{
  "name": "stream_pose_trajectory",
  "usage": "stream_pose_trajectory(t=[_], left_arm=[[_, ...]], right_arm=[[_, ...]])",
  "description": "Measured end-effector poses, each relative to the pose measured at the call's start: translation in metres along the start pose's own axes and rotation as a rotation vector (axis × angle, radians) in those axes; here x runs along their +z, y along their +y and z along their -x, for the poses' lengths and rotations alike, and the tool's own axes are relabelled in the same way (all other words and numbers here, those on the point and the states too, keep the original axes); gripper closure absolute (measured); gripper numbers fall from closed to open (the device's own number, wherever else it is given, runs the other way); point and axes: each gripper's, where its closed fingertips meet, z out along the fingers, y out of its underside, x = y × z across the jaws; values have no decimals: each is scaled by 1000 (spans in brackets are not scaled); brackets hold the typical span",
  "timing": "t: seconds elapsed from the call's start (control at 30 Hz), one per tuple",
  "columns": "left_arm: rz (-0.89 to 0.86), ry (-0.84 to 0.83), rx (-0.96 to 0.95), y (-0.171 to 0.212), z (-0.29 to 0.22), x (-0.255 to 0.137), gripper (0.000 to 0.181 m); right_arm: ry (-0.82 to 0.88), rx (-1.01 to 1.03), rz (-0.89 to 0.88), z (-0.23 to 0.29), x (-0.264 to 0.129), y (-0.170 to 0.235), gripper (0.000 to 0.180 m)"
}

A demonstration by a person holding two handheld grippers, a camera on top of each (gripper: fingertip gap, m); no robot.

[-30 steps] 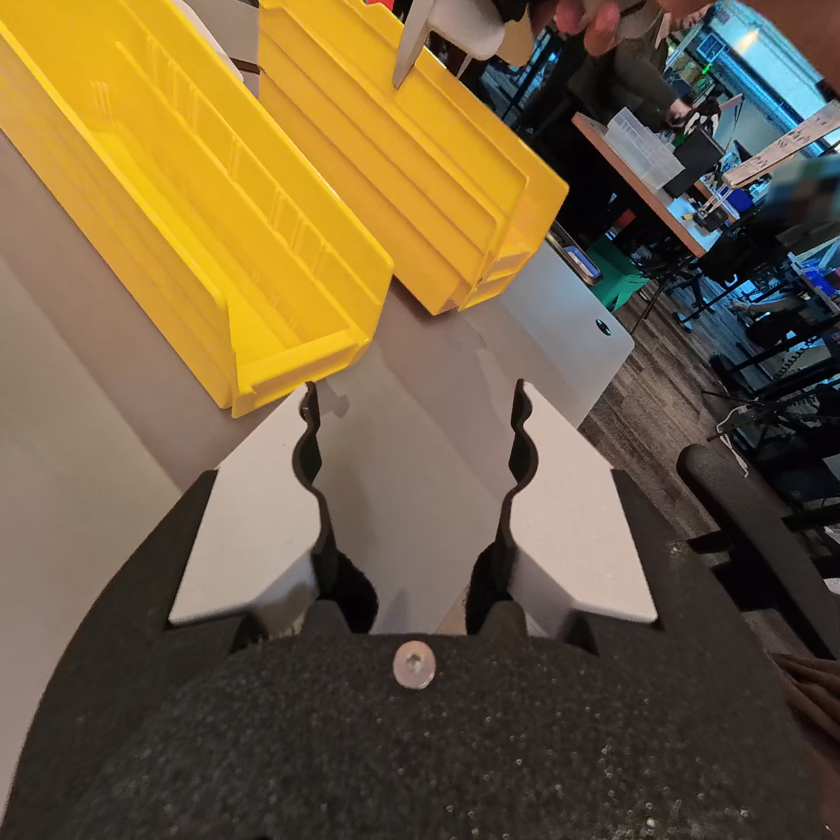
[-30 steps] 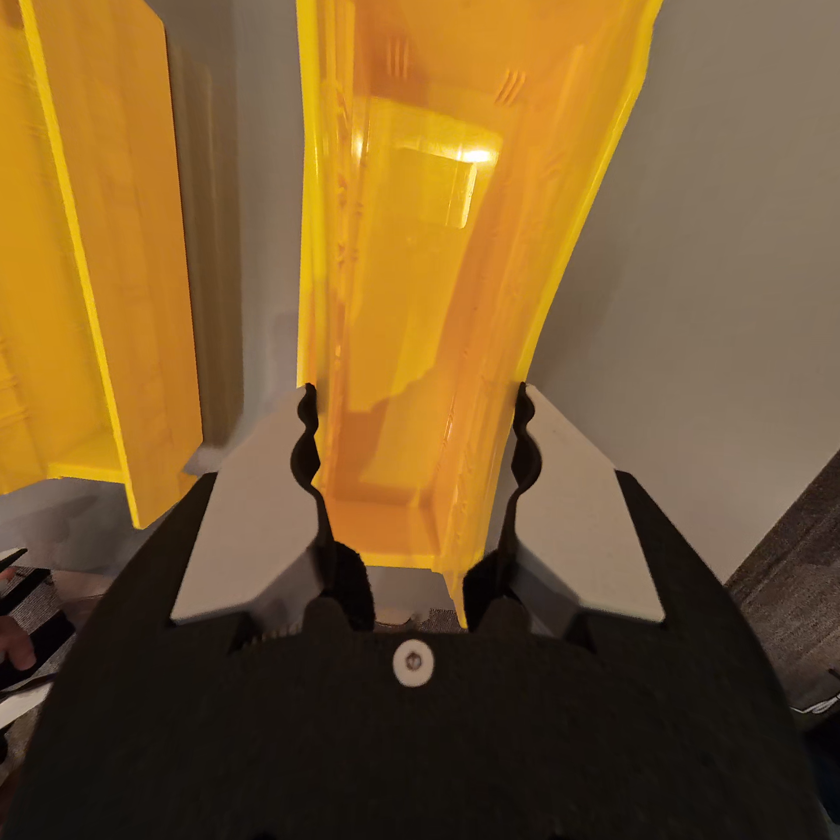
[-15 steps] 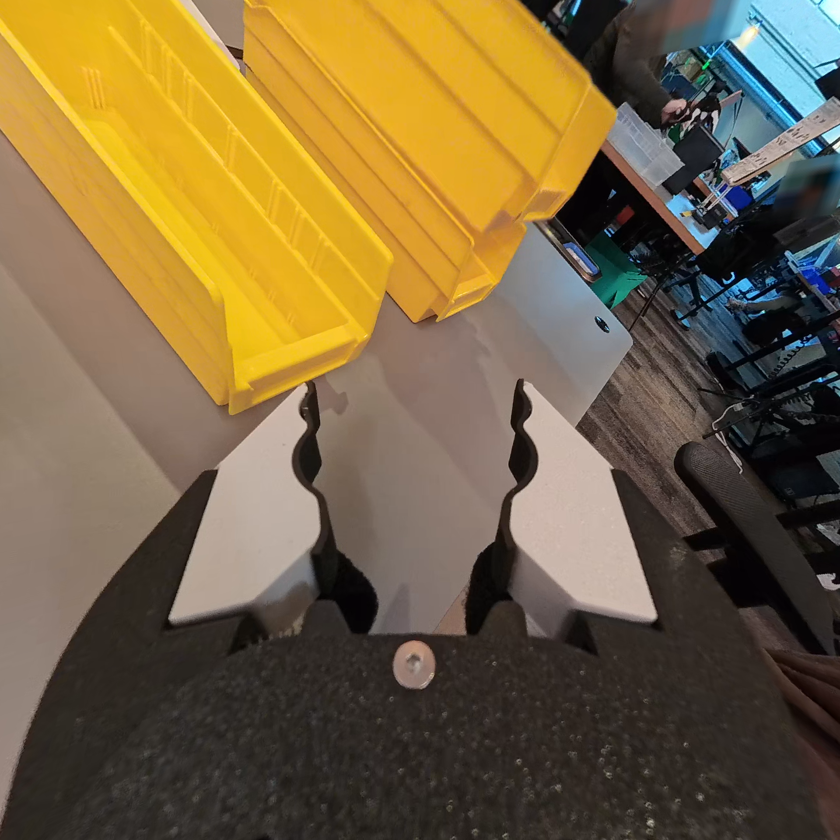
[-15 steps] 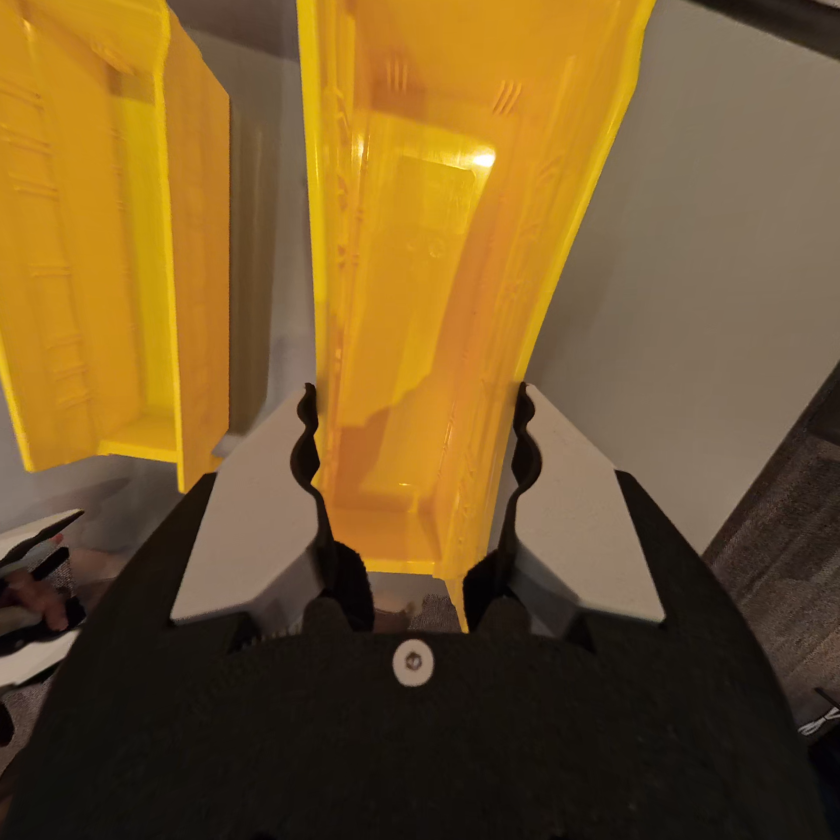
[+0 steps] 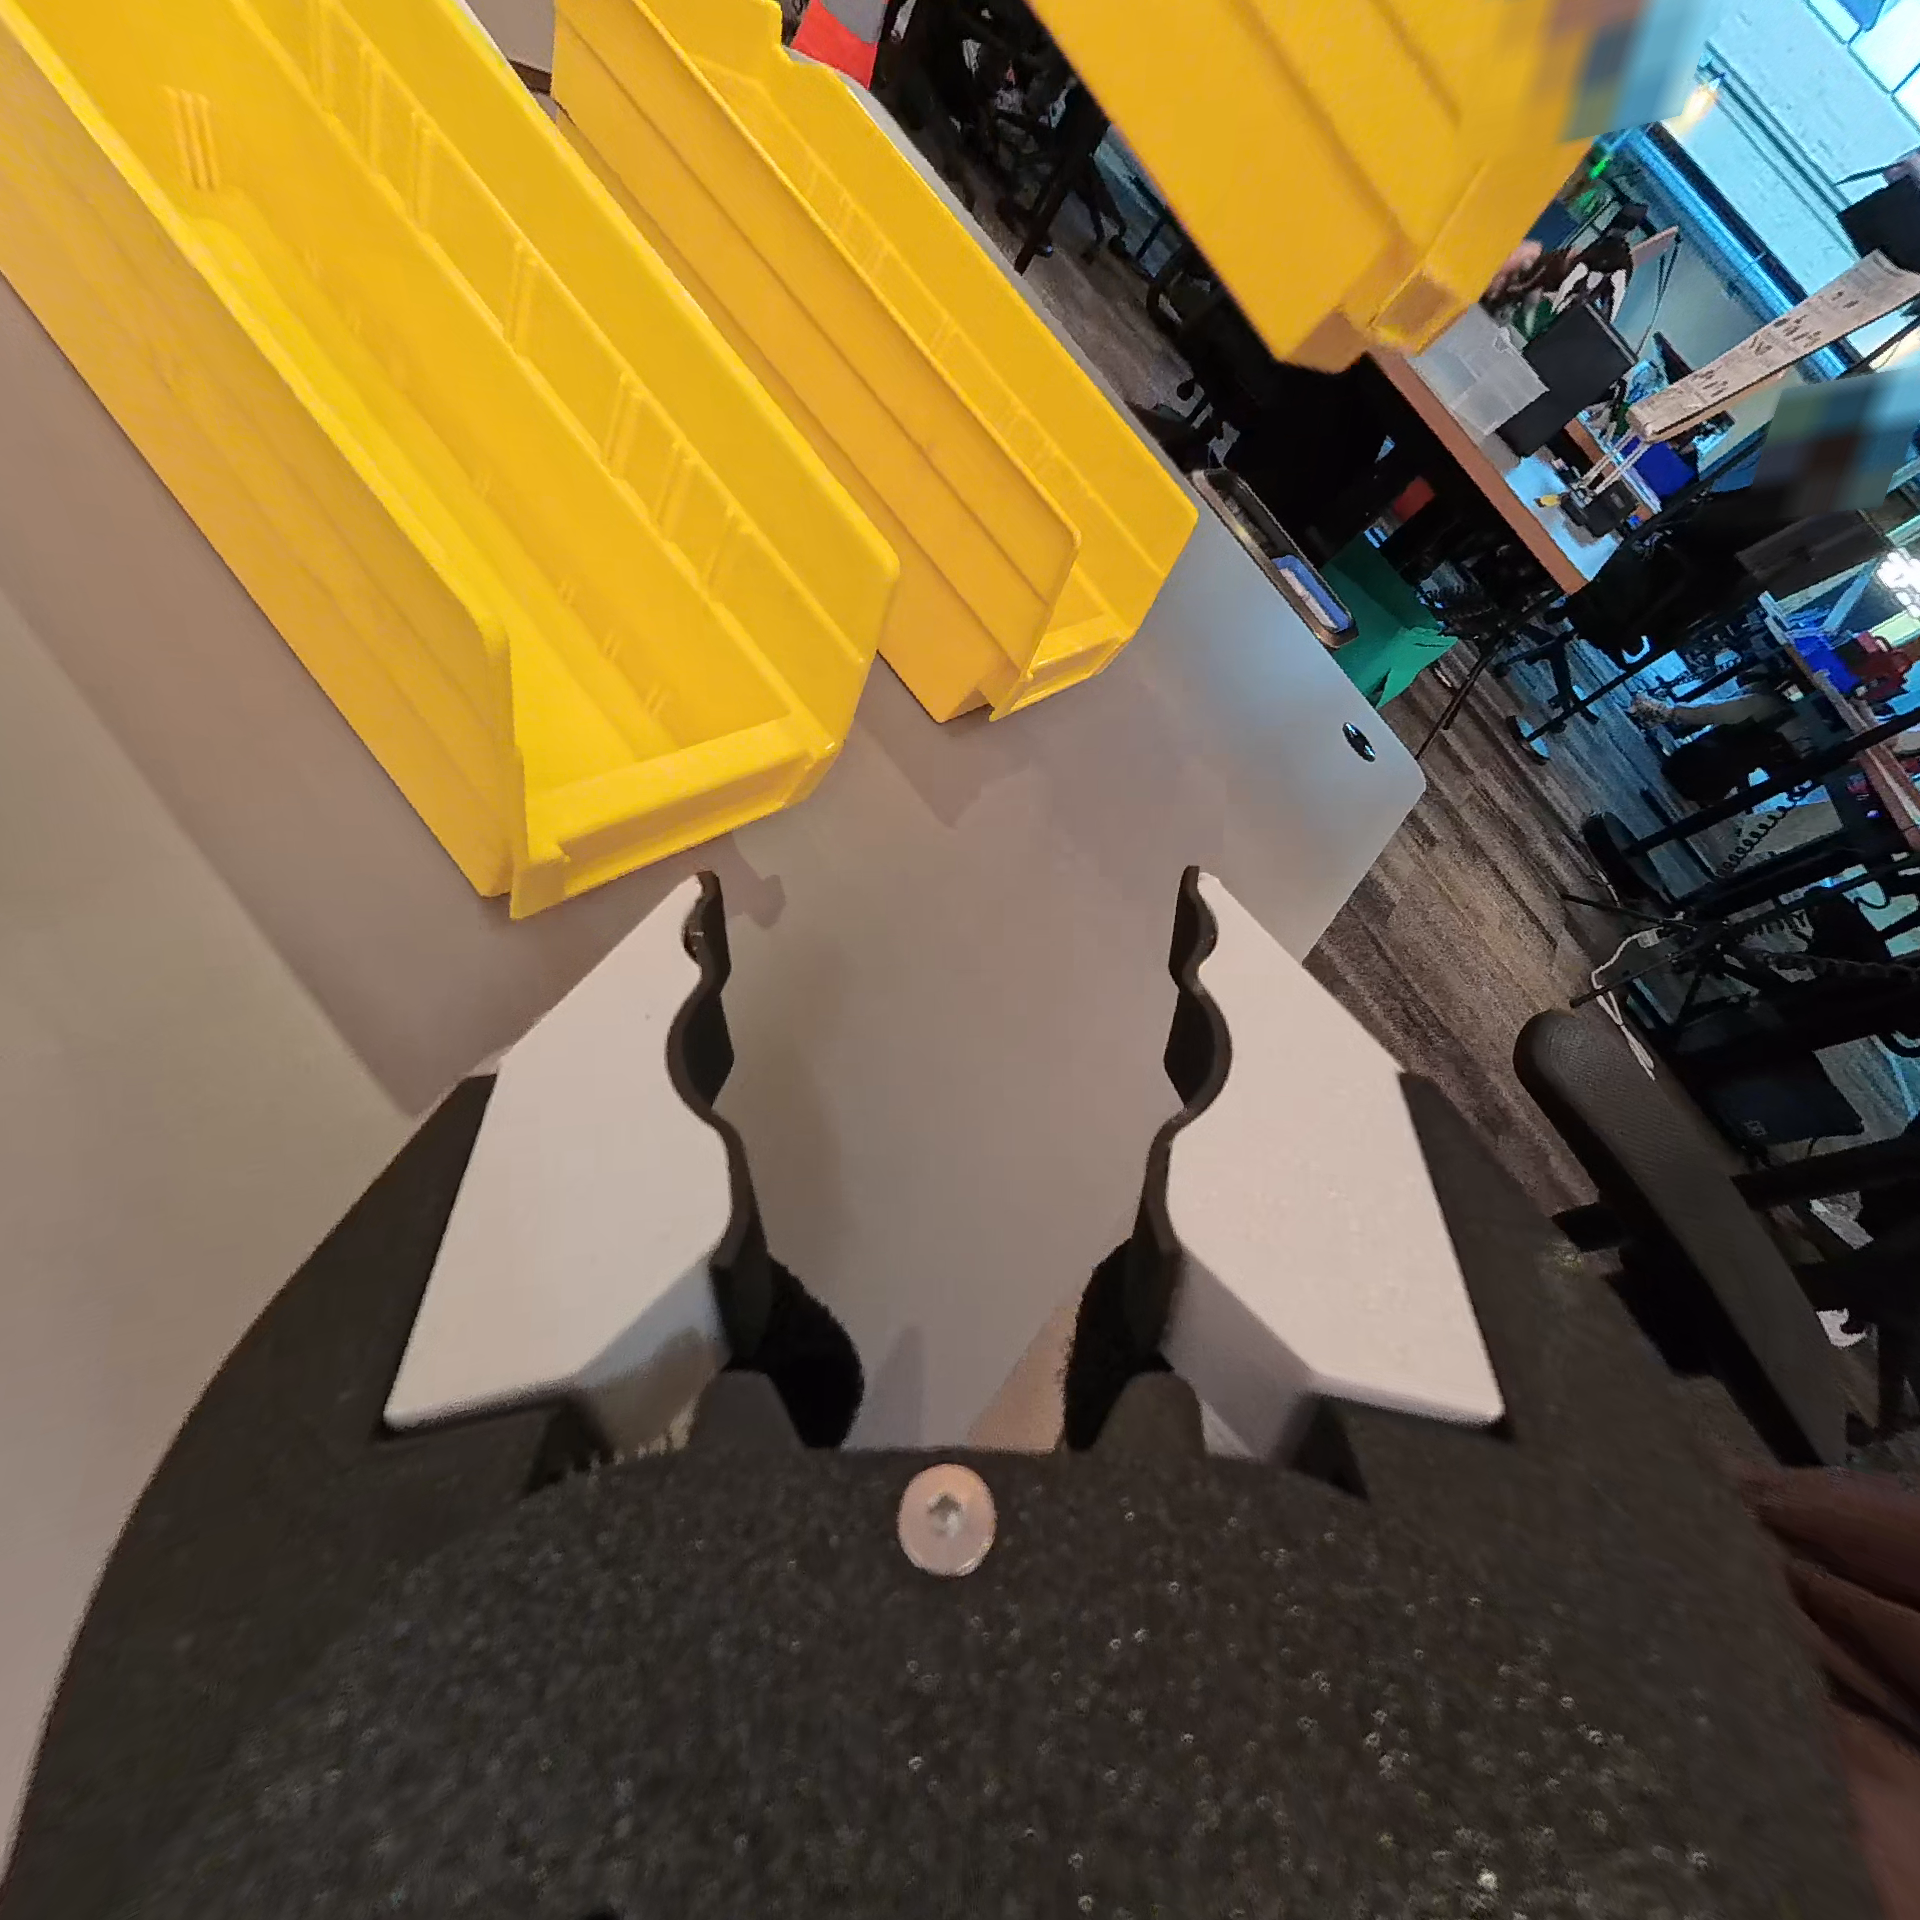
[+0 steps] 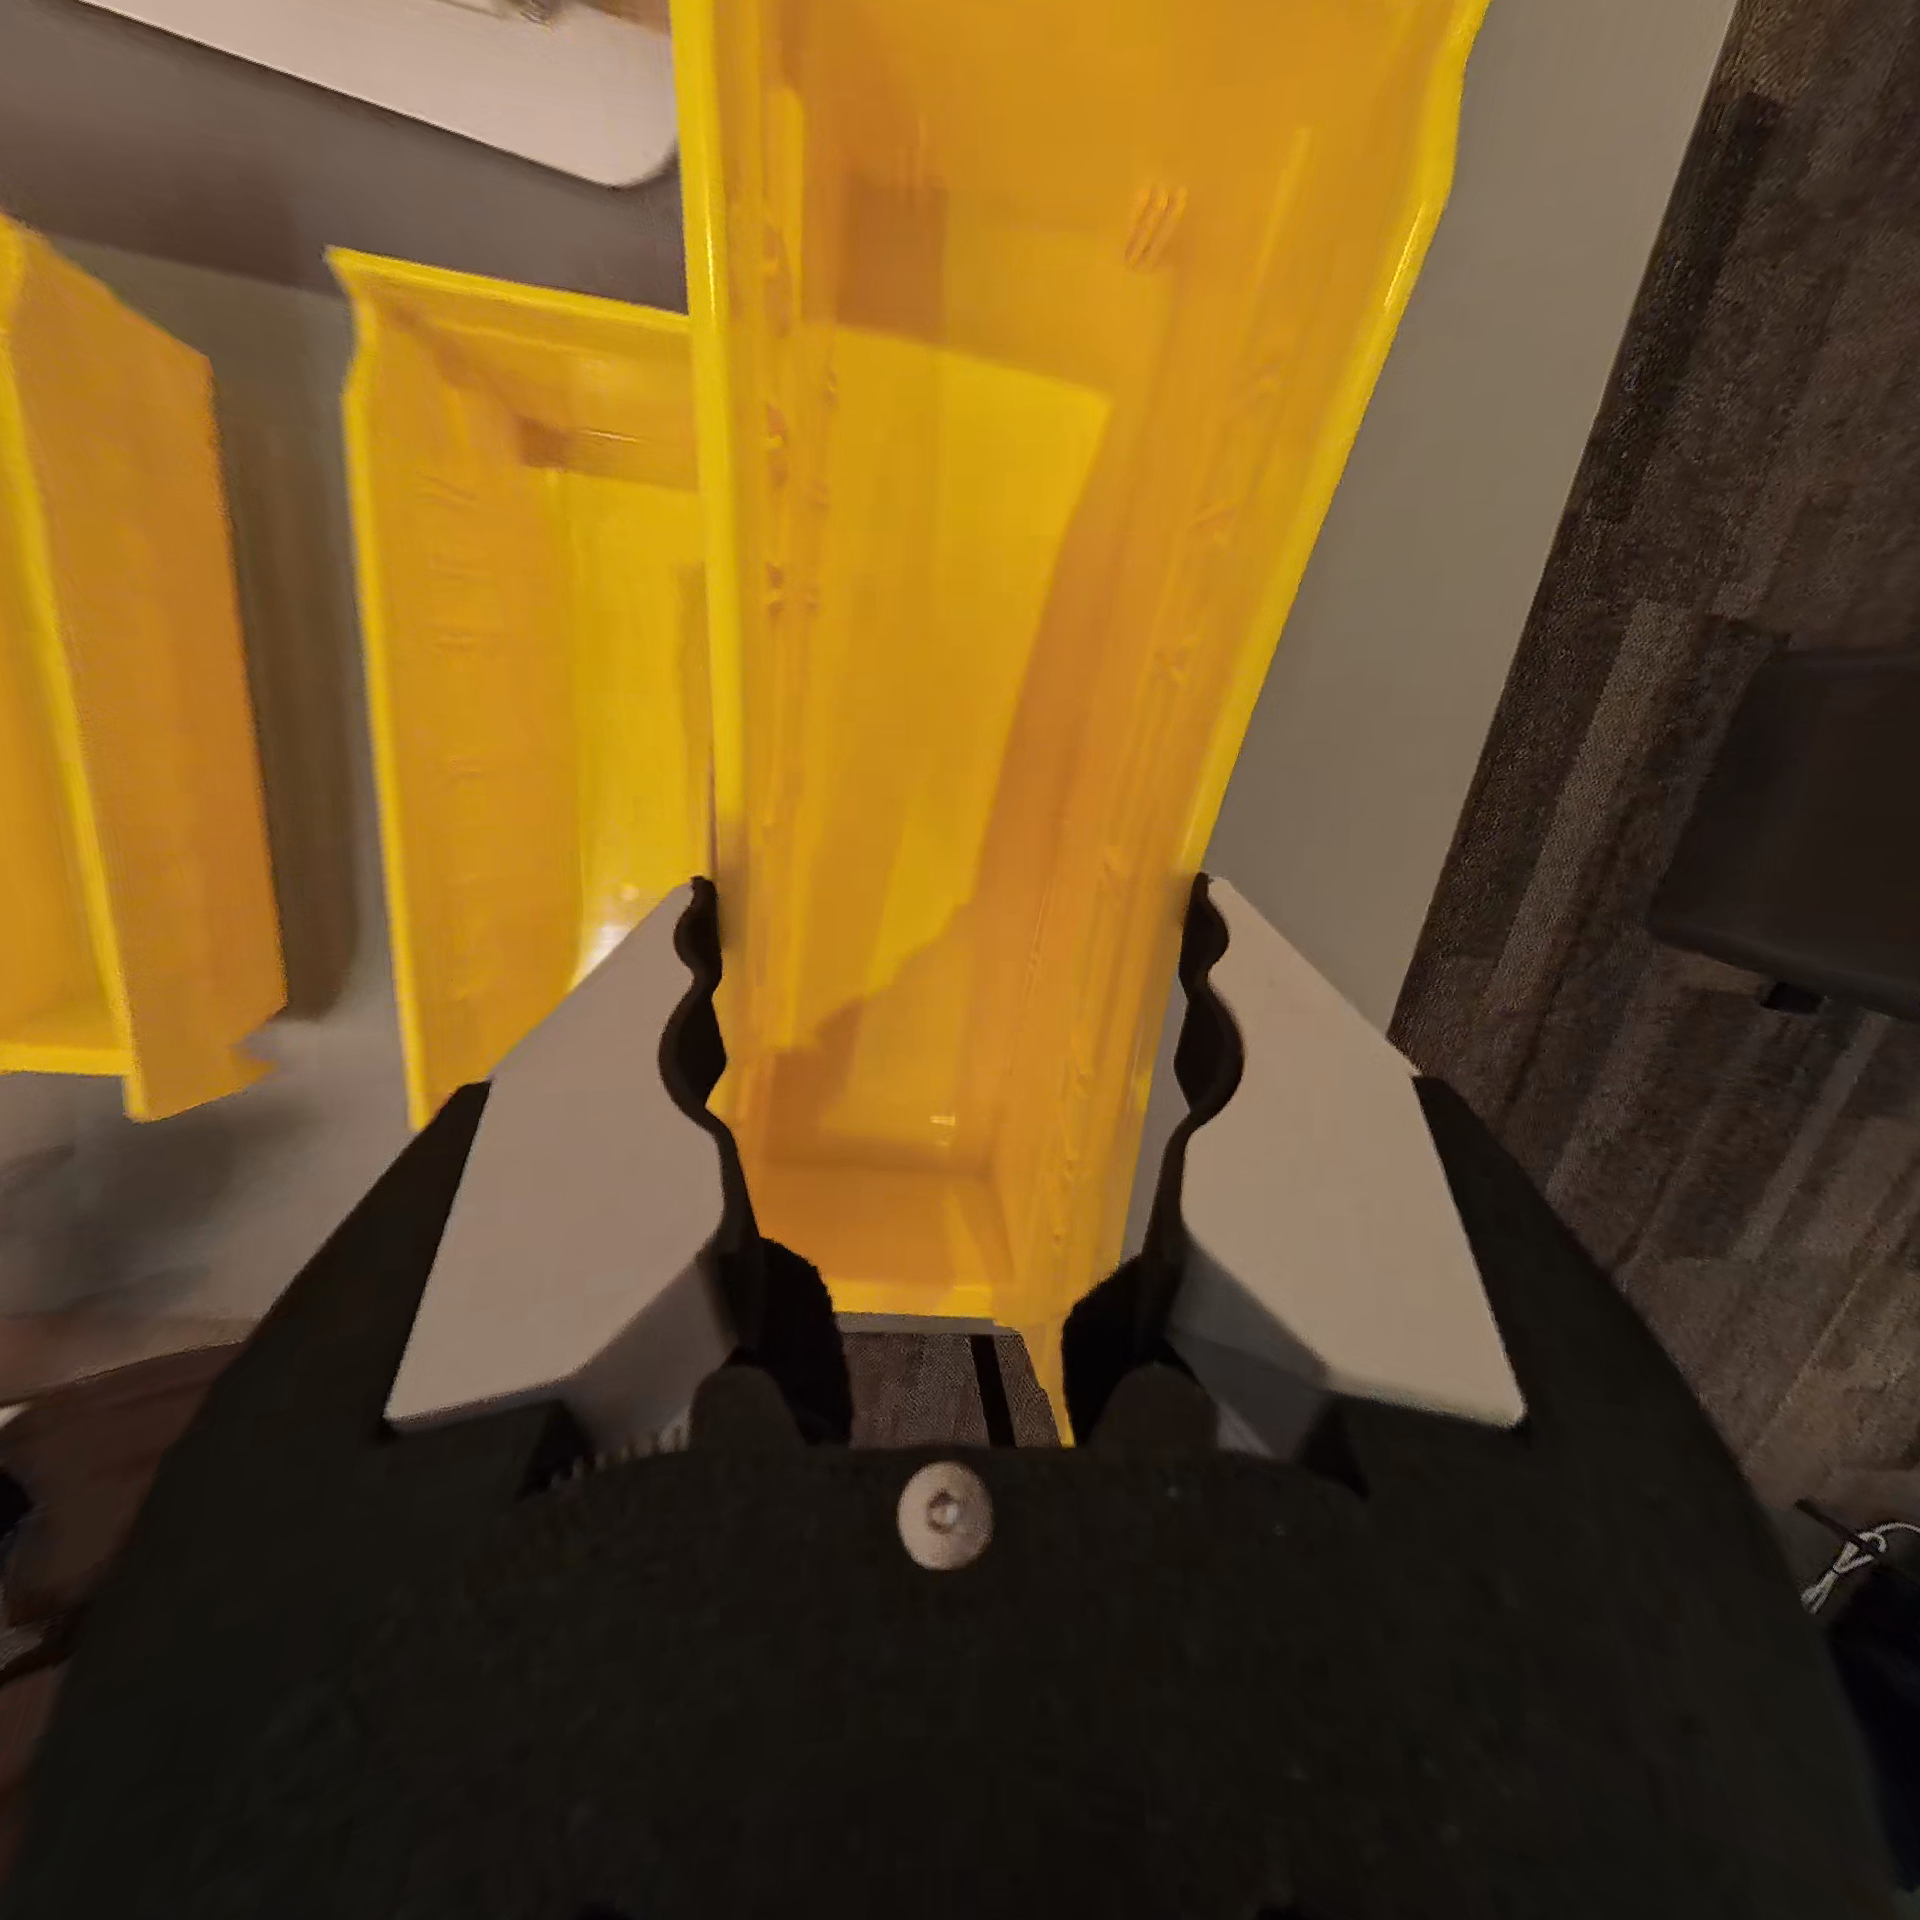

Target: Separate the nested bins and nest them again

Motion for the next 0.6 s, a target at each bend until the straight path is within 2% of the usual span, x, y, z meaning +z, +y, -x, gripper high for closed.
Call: stream_pose_trajectory(t=[0.03, 0.17, 0.33, 0.43, 0.6], left_arm=[[-1, 0, -4, 0, 0, -1, 97], [-7, -5, -24, 0, 4, -3, 97], [-3, -12, -51, 0, 8, -2, 97], [5, -31, -54, 2, 12, -3, 97], [-1, -104, -36, 1, 27, -9, 95]], right_arm=[[1, 11, 11, -11, 12, 4, 90], [-9, 39, 60, -41, 71, 26, 90], [-71, 50, 86, -42, 134, 43, 88], [-86, 30, 125, -33, 157, 54, 85], [-45, 7, 55, -32, 161, 48, 82]])
